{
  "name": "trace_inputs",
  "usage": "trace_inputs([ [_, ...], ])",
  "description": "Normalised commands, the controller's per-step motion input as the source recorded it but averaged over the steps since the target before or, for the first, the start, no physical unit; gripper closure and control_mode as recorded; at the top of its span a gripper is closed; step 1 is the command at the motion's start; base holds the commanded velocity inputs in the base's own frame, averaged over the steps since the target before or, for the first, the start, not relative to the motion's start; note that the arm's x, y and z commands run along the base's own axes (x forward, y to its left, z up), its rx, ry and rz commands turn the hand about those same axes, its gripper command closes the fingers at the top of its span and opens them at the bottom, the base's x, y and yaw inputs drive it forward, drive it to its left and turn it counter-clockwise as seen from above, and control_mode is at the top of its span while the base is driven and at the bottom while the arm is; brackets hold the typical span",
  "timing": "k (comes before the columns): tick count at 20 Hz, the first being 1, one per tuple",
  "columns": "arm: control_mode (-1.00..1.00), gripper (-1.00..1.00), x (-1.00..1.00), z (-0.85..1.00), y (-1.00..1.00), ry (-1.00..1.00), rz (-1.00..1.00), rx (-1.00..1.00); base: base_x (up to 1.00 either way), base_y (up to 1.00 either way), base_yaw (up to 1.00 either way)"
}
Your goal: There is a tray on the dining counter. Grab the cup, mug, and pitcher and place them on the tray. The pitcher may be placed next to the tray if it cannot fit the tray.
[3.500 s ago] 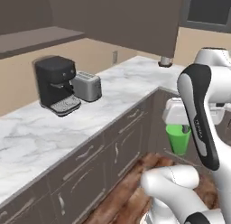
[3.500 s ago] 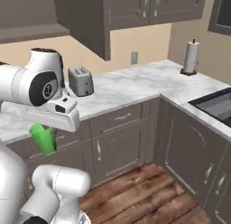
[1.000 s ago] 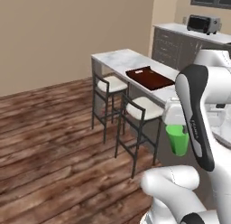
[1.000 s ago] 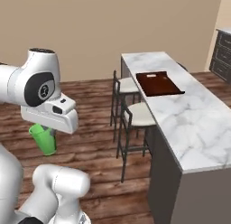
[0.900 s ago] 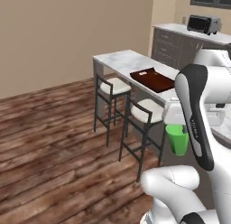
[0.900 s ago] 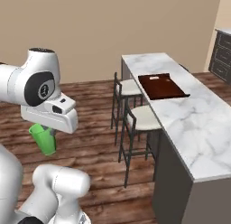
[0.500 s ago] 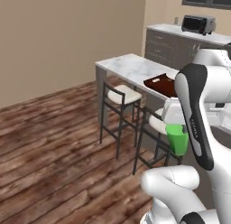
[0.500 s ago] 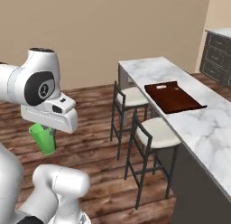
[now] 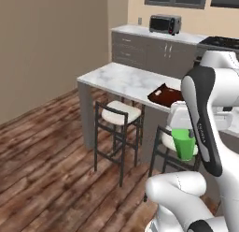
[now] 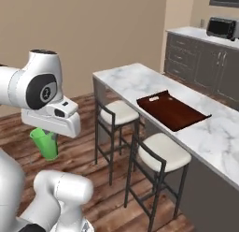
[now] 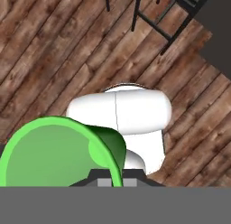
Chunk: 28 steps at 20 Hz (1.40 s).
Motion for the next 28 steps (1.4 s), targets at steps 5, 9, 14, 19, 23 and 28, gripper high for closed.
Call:
trace_inputs([
  [5,1.00,1.00,0.00,0.00,0.00,0.00,0.00,0.00,0.81,0.92,-0.63],
  [9,1.00,1.00,0.00,0.00,0.00,0.00,0.00,0.00,0.72,0.83,-0.59],
  [14,1.00,1.00,0.00,0.00,0.00,0.00,0.00,0.00,0.72,0.69,-0.49],
  [19,1.00,1.00,0.00,0.00,0.00,0.00,0.00,0.00,0.71,0.24,-0.35],
  [23,1.00,1.00,0.00,0.00,0.00,0.00,0.00,0.00,0.14,-0.49,-0.08],
  [28,1.00,1.00,0.00,0.00,0.00,0.00,0.00,0.00,0.18,-0.43,-0.19],
])
